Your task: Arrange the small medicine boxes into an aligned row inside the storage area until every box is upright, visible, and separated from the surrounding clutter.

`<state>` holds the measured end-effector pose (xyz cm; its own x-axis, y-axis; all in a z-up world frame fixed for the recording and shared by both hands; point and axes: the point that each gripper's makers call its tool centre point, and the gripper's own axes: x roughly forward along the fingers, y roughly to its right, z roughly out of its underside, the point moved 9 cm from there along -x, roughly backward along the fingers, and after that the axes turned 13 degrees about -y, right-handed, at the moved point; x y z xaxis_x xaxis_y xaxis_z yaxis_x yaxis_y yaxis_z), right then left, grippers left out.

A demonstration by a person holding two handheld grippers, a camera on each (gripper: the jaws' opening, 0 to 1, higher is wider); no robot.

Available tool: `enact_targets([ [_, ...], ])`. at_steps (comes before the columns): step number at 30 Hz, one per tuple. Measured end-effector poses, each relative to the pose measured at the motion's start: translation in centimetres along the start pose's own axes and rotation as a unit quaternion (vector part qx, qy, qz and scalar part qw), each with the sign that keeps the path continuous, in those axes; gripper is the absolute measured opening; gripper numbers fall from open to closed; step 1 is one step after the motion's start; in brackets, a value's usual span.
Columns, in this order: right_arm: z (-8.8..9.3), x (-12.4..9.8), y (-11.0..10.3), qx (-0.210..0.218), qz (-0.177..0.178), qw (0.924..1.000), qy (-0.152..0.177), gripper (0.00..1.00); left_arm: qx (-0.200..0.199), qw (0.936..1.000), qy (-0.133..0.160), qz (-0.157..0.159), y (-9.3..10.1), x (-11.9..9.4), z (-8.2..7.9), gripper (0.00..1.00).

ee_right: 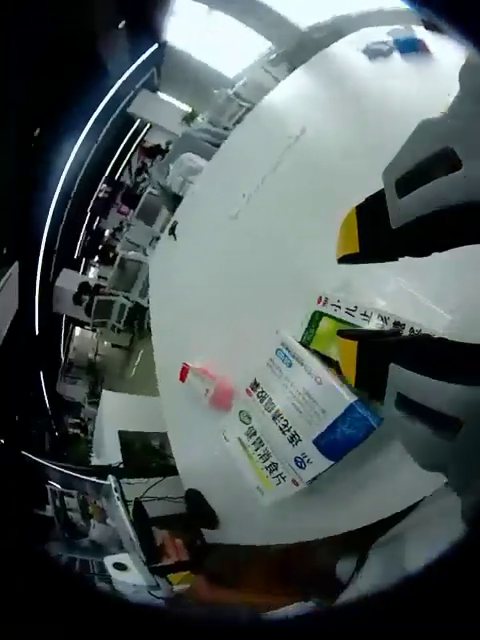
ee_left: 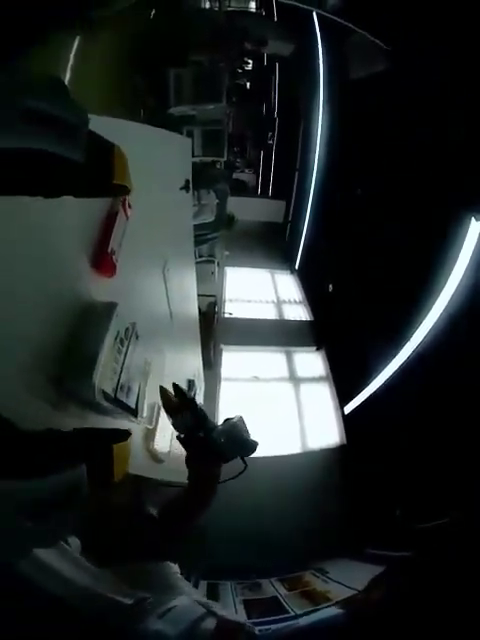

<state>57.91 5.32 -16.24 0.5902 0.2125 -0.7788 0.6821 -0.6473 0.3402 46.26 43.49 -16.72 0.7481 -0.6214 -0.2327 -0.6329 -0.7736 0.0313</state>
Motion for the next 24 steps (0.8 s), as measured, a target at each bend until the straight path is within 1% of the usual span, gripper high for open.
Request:
enact_targets([
  [1,-0.2,-0.2,-0.1,-0.043,0.006,0.9991,-0.005,0.21,-0.002,1.0,0.001,-0.001,-0.1,0.1,0.0,0.95],
  [2,-0.4,-0.3,-0.2,-0.084,0.009,0.9964,-0.006,0.16,-0.003,1.0,0.001,-0.001,-0.1,0.1,0.0,0.95],
  [3,-0.5,-0.3,-0.3,-0.116,0.008,0.993,-0.019,0.11,-0.003,1.0,-0.001,0.0,0.0,0.2,0.0,0.95],
  [4,-0.7,-0.2,-0.5,-0.147,0.004,0.9888,-0.025,0.06,-0.002,1.0,-0.002,0.001,0.0,0.3,0.0,0.95],
  [6,-0.8,-0.1,-0.7,-0.2,-0.008,0.9786,-0.048,0.02,-0.001,1.0,-0.005,0.001,0.0,0.4,0.1,0.95],
  [7,-0.8,0.1,-0.6,-0.209,-0.006,0.9763,-0.055,0.0,0.001,1.0,-0.007,0.001,0.1,0.4,0.1,0.95],
  [9,-0.8,0.4,-0.3,-0.243,-0.01,0.9675,-0.071,0.0,0.002,1.0,-0.008,-0.002,0.0,0.4,0.0,0.95],
  [10,-0.7,0.5,-0.3,-0.251,-0.01,0.9648,-0.078,0.0,0.001,1.0,-0.008,-0.004,0.0,0.3,0.0,0.95],
  [11,-0.4,0.8,-0.1,-0.263,-0.01,0.9593,-0.101,0.0,0.002,0.9999,-0.009,-0.006,0.0,0.3,0.0,0.95],
  [12,-0.4,1.0,-0.1,-0.268,-0.01,0.958,-0.102,0.0,0.001,0.9999,-0.009,-0.008,0.0,0.3,0.0,0.95],
  [13,-0.3,1.3,-0.1,-0.278,-0.012,0.9539,-0.112,0.0,0.0,0.9999,-0.01,-0.009,0.0,0.4,0.0,0.95],
  [15,-0.2,1.9,-0.2,-0.302,-0.018,0.9433,-0.136,0.0,0.001,0.9998,-0.014,-0.012,-0.1,0.5,-0.1,0.95],
  [16,-0.3,2.1,-0.1,-0.318,-0.005,0.9358,-0.152,0.0,0.0,0.9998,-0.015,-0.013,-0.1,0.6,-0.1,0.95],
  [17,-0.3,2.2,-0.2,-0.33,0.002,0.9295,-0.165,0.0,0.002,0.9998,-0.016,-0.015,-0.1,0.7,-0.2,0.95],
  [18,-0.3,2.3,-0.2,-0.346,0.008,0.9204,-0.182,0.0,0.002,0.9997,-0.016,-0.016,-0.1,0.8,-0.3,0.94],
  [19,-0.4,2.5,-0.3,-0.357,0.01,0.9142,-0.192,0.0,0.004,0.9997,-0.014,-0.018,0.0,0.9,-0.3,0.94],
  [21,-0.5,2.9,-0.6,-0.391,0.003,0.8974,-0.205,0.0,0.007,0.9997,-0.012,-0.02,0.1,1.0,-0.4,0.94],
  [24,-0.6,3.5,-0.8,-0.417,-0.013,0.8803,-0.225,0.0,0.007,0.9996,-0.017,-0.019,0.1,1.3,-0.5,0.93],
])
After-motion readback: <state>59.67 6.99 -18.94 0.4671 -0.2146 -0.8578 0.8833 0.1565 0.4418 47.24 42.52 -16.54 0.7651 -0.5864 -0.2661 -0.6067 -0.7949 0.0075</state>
